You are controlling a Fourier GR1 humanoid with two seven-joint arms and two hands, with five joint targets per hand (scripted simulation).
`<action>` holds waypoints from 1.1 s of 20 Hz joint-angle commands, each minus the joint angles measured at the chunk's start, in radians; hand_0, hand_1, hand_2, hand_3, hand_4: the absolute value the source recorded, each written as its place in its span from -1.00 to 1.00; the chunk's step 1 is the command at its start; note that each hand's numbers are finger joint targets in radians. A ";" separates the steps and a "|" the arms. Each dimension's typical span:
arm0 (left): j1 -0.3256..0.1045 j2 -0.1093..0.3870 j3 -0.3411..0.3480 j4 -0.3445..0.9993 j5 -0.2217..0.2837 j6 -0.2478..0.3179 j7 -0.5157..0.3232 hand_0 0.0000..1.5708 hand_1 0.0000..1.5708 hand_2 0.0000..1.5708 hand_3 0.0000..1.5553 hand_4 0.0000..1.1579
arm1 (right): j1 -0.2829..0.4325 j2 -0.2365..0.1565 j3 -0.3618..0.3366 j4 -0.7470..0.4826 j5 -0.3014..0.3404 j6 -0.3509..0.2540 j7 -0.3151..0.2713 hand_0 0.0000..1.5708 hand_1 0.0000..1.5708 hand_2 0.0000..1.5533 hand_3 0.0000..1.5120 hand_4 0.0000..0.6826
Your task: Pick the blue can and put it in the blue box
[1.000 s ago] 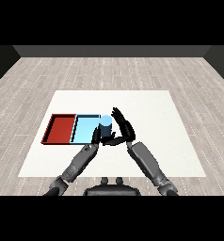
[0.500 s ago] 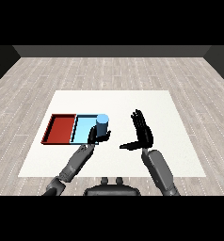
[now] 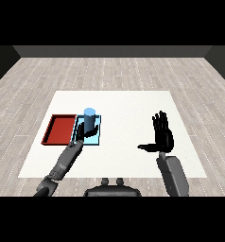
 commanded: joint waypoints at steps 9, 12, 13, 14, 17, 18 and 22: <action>-0.197 0.098 0.153 0.503 -0.026 -0.060 0.062 1.00 1.00 1.00 0.92 0.82 | 0.008 0.019 -0.051 0.115 0.031 0.025 -0.066 -1.00 -1.00 -1.00 -1.00 -1.00; -0.269 0.091 0.141 0.604 -0.068 -0.009 0.131 1.00 1.00 0.97 0.80 0.71 | -0.077 0.022 -0.069 0.137 -0.004 0.000 0.025 -1.00 -1.00 -1.00 -1.00 -1.00; -0.291 0.096 0.155 0.647 -0.062 -0.032 0.140 1.00 1.00 0.97 0.80 0.71 | 0.029 0.048 -0.031 0.106 0.036 0.006 -0.049 -1.00 -1.00 -1.00 -1.00 -1.00; -0.326 0.050 0.137 0.675 -0.081 0.017 0.186 1.00 1.00 0.96 0.82 0.67 | -0.057 0.050 -0.059 0.150 0.001 -0.009 0.003 -1.00 -1.00 -1.00 -1.00 -1.00; -0.318 0.075 0.119 0.741 -0.116 -0.042 0.176 0.98 0.98 0.88 0.66 0.67 | -0.055 0.040 -0.089 0.238 0.008 0.040 -0.067 -1.00 -1.00 -1.00 -1.00 -1.00; -0.356 0.046 0.119 0.774 -0.118 -0.009 0.232 1.00 1.00 0.87 0.53 0.62 | -0.076 0.051 -0.078 0.259 0.018 0.027 -0.060 -1.00 -1.00 -1.00 -1.00 -1.00; -0.314 0.026 0.103 0.819 -0.144 -0.069 0.203 0.89 0.89 0.79 0.13 0.50 | -0.078 0.025 -0.113 0.274 -0.003 0.059 -0.057 -1.00 -1.00 -1.00 -1.00 -1.00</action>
